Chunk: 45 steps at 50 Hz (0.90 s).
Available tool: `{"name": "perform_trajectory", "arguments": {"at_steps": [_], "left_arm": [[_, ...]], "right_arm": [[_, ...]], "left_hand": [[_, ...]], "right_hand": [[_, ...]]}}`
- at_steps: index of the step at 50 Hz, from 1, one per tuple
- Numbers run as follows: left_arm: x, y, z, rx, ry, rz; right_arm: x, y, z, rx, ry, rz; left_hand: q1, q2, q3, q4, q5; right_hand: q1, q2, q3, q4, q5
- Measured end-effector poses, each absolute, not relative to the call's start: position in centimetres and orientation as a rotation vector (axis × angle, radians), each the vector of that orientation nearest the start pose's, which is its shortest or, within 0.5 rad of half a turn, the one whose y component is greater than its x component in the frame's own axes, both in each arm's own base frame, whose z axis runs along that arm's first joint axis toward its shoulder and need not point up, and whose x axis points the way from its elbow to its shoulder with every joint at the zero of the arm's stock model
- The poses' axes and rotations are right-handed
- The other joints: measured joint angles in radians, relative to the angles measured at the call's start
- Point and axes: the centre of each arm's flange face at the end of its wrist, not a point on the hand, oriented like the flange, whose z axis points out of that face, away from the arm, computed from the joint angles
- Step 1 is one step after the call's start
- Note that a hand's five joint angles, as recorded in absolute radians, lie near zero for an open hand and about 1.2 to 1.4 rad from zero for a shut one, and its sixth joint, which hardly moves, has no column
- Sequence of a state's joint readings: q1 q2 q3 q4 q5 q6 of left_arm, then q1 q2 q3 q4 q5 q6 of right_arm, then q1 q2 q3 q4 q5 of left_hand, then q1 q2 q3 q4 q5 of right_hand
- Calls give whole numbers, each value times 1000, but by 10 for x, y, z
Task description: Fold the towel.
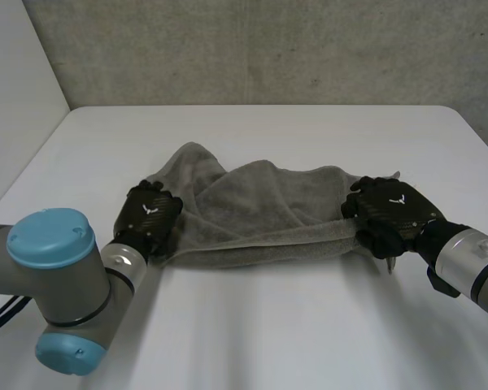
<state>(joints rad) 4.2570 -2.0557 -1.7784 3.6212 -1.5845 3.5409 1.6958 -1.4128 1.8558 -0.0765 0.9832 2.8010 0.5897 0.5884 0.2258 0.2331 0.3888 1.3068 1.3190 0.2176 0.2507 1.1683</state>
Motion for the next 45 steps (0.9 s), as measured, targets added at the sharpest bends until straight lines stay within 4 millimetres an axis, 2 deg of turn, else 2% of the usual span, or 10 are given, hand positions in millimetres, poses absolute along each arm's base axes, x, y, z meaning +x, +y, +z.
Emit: {"name": "perform_trajectory", "arguments": {"at_steps": [7,12,21,26,31,37,45], "left_arm": [[-272,-264,137,936,2192,-2048],[-275,-261,139,939,2182,-2060],[-272,-232,150,1027,2268,-1993],[-267,-213,157,1078,2380,-1962],[-265,-200,154,1109,2490,-1915],[-268,-201,146,1112,2528,-1887],[-275,-223,130,1061,2519,-1856]], "right_arm": [[214,-245,192,-952,2082,-1564],[213,-243,191,-904,2102,-1521],[211,-254,185,-824,2119,-1511],[204,-272,179,-781,2140,-1540],[196,-291,175,-679,2165,-1548],[191,-301,172,-575,2175,-1530],[191,-301,171,-550,2179,-1514]], "left_hand": [[-39,-42,0,0,-56],[-39,-42,0,0,-56],[-39,-42,0,0,-56],[-39,-42,0,0,-54],[-39,-42,0,0,-47],[-39,-42,0,0,-47],[-100,-105,0,0,-116]], "right_hand": [[0,0,0,0,0],[0,0,0,0,0],[0,0,0,0,0],[0,0,0,0,0],[0,0,0,0,0],[0,0,0,0,0],[0,0,0,0,0]]}}
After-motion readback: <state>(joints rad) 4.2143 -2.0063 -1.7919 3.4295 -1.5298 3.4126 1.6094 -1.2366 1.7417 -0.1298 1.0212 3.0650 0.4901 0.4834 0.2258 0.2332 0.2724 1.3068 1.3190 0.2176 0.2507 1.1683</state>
